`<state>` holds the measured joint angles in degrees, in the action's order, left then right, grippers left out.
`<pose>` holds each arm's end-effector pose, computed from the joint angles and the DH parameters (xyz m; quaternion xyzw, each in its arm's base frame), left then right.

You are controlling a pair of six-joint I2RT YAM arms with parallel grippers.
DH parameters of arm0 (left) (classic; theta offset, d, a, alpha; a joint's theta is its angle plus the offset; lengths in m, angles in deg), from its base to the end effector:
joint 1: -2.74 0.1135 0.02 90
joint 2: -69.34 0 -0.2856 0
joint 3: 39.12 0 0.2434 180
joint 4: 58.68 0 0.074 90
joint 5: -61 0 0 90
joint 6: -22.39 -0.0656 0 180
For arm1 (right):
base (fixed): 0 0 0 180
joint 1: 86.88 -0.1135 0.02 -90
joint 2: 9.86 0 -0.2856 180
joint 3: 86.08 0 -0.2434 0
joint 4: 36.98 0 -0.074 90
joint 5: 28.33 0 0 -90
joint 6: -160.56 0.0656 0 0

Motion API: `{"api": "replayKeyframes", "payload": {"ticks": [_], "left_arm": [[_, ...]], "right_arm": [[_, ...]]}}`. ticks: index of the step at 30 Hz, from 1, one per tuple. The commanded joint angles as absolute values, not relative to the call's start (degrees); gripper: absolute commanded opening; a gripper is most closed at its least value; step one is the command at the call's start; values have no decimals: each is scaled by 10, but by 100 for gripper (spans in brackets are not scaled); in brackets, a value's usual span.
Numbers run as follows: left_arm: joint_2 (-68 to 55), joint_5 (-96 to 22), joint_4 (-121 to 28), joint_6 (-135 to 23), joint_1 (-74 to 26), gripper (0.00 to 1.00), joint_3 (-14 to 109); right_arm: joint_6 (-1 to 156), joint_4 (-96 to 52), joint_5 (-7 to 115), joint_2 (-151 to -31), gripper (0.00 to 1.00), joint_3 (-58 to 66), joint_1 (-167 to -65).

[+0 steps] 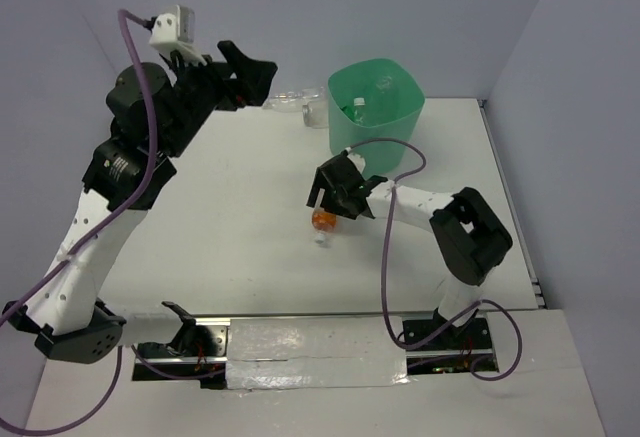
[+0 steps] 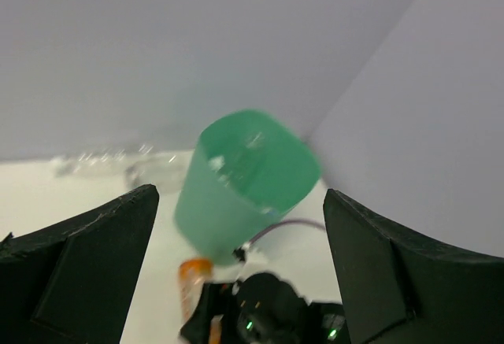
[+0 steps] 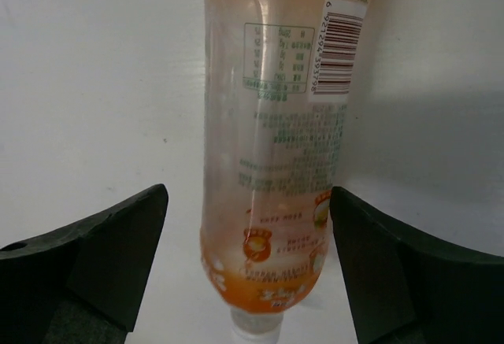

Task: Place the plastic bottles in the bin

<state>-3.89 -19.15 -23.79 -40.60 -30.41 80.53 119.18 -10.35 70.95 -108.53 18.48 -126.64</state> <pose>0.2081 -0.1225 0.5910 -0.0327 0.6328 -0.3398 0.6950 0.2959 0.2324 0.1938 0.1000 0.9313 0.1839 0.2982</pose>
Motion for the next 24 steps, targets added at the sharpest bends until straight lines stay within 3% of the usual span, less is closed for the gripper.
{"api": "replayKeyframes", "payload": {"ticks": [1, 2, 5, 7, 12, 16, 21, 24], "left_arm": [[-16, -113, -159, -423, -301, 99, 752], [-7, -104, -149, -422, -301, 99, 723], [25, -69, -131, -413, -300, 99, 677], [35, -51, -124, -410, -297, 100, 661], [8, -26, -76, -380, -256, 99, 657], [-46, -78, -30, -331, -184, 99, 665], [-100, -156, -18, -287, -140, 99, 635], [-113, -218, -42, -250, -126, 99, 601]], "right_arm": [[1190, -124, 706, -1115, 86, 150, -1273], [1189, -121, 708, -1118, 73, 147, -1276], [1182, -97, 724, -1101, 53, 144, -1284], [1166, -75, 736, -1053, 48, 143, -1298], [1107, 12, 794, -870, 47, 106, -1324], [1051, 68, 891, -798, 47, 27, -1323], [958, 67, 1017, -803, 50, -80, -1288], [923, 27, 1018, -835, 52, -125, -1230]]}}
